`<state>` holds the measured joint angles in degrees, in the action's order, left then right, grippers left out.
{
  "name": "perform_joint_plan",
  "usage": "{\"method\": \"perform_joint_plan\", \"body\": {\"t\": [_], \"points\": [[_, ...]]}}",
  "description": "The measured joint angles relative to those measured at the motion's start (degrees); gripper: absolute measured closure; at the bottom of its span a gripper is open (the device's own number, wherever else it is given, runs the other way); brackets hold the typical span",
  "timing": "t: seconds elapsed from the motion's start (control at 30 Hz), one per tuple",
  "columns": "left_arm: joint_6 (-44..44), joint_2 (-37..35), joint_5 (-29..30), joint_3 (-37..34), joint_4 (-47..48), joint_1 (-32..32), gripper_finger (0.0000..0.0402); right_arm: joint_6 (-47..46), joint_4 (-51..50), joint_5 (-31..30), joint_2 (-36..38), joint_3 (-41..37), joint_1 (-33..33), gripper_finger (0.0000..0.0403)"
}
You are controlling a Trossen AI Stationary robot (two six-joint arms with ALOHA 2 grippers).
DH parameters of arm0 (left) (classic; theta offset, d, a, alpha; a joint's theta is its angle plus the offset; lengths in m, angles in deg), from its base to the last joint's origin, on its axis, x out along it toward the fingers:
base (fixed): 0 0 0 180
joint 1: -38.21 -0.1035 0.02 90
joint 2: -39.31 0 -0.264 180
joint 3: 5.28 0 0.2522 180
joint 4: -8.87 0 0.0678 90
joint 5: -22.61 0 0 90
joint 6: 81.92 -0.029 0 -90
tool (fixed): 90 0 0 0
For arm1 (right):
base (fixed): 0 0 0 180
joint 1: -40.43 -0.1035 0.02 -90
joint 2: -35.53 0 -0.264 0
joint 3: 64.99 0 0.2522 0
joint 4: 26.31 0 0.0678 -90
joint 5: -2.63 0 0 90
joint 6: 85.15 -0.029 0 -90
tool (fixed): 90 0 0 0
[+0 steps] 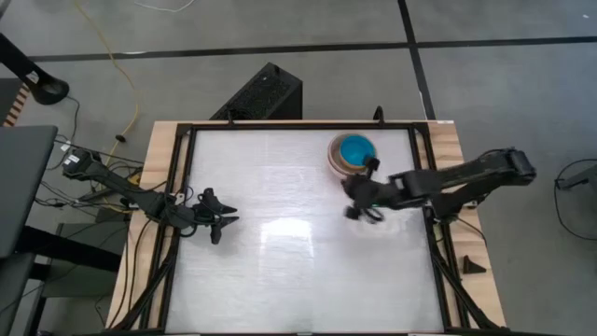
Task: Nest bowls inside each other by size order
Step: Return to Home Position
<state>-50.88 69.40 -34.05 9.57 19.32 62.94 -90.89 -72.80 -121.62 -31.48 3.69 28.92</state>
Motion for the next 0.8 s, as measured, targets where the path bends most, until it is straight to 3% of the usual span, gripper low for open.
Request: {"method": "perform_joint_plan", "body": {"t": [0.1,0.17,0.37,0.53,0.67,0.8], "points": [[0.00,0.01,0.00,0.00,0.01,0.00,0.0276,1.15,-0.98,13.40,9.46,-3.54,-2.05,0.0376],[0.00,0.00,0.00,0.00,0.00,0.00,0.0276,1.09,3.42,17.26,16.61,-8.67,-3.13,0.0373],[0.00,0.01,0.01,0.00,0.00,0.00,0.0276,2.00,26.74,19.79,36.59,-31.22,-3.43,0.0375],[0.00,0.00,0.00,0.00,0.00,0.00,0.0276,-3.06,40.02,21.71,49.31,-46.36,-2.15,0.0376],[0.00,0.01,0.02,0.00,0.00,-0.01,0.0276,-3.93,43.62,23.62,56.43,-53.88,-1.84,0.0376],[0.00,0.00,0.04,0.00,0.00,0.00,0.0276,-5.20,38.75,24.10,60.40,-54.36,-1.88,0.0376]]}}
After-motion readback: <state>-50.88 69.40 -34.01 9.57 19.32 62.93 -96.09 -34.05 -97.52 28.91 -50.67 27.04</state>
